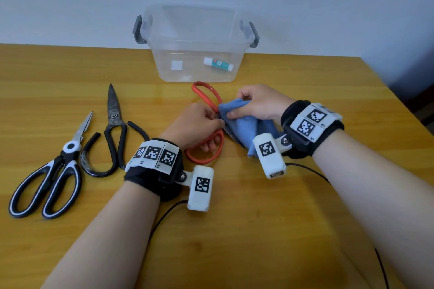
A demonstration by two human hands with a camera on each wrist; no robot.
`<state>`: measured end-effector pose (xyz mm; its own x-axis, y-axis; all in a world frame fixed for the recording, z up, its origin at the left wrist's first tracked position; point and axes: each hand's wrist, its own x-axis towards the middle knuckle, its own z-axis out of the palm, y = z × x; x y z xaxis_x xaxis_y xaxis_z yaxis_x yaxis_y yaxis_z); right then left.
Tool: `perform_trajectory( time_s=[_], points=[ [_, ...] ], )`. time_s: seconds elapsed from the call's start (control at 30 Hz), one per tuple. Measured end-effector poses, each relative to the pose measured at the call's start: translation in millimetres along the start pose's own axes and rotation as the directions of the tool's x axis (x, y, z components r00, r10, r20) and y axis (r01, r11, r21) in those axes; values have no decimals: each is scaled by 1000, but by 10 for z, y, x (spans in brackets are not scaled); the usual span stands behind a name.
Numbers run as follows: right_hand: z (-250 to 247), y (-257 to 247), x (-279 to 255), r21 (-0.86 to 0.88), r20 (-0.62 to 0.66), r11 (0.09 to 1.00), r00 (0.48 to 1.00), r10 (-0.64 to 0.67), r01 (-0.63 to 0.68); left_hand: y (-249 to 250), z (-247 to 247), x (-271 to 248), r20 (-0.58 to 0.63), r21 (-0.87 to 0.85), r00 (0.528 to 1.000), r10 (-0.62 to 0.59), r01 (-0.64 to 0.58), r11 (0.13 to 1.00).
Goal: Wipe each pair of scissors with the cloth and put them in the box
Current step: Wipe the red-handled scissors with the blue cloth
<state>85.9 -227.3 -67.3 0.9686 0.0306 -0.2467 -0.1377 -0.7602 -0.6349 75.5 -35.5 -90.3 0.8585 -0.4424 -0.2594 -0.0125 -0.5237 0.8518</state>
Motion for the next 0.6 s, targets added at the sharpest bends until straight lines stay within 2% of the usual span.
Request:
perform_trajectory(
  time_s=[0.07, 0.23, 0.33, 0.4, 0.43, 0.6],
  points=[
    [64, -10, 3, 5, 15, 1000, 1000, -13, 13, -5, -7, 1, -3, -4, 1000, 2, -2, 1000],
    [-39, 136, 76, 8, -169, 999, 984, 55, -54, -12, -11, 0, 9, 17, 1000, 0, 0, 1000],
    [-35, 69, 45, 73, -64, 997, 997, 31, -26, -10, -11, 7, 8, 23, 1000, 15, -15, 1000],
    [25, 16, 13, 34, 5, 999, 1000, 0, 0, -19, -19, 10, -1, 25, 1000, 20, -20, 999],
    [45, 26, 15, 23, -1, 1000, 1000, -7, 7, -23, -24, 12, -1, 30, 1000, 23, -23, 999],
    [-19, 166, 100, -19, -196, 997, 978, 66, -71, -16, -20, -15, 11, 31, 1000, 18, -19, 999]
  ],
)
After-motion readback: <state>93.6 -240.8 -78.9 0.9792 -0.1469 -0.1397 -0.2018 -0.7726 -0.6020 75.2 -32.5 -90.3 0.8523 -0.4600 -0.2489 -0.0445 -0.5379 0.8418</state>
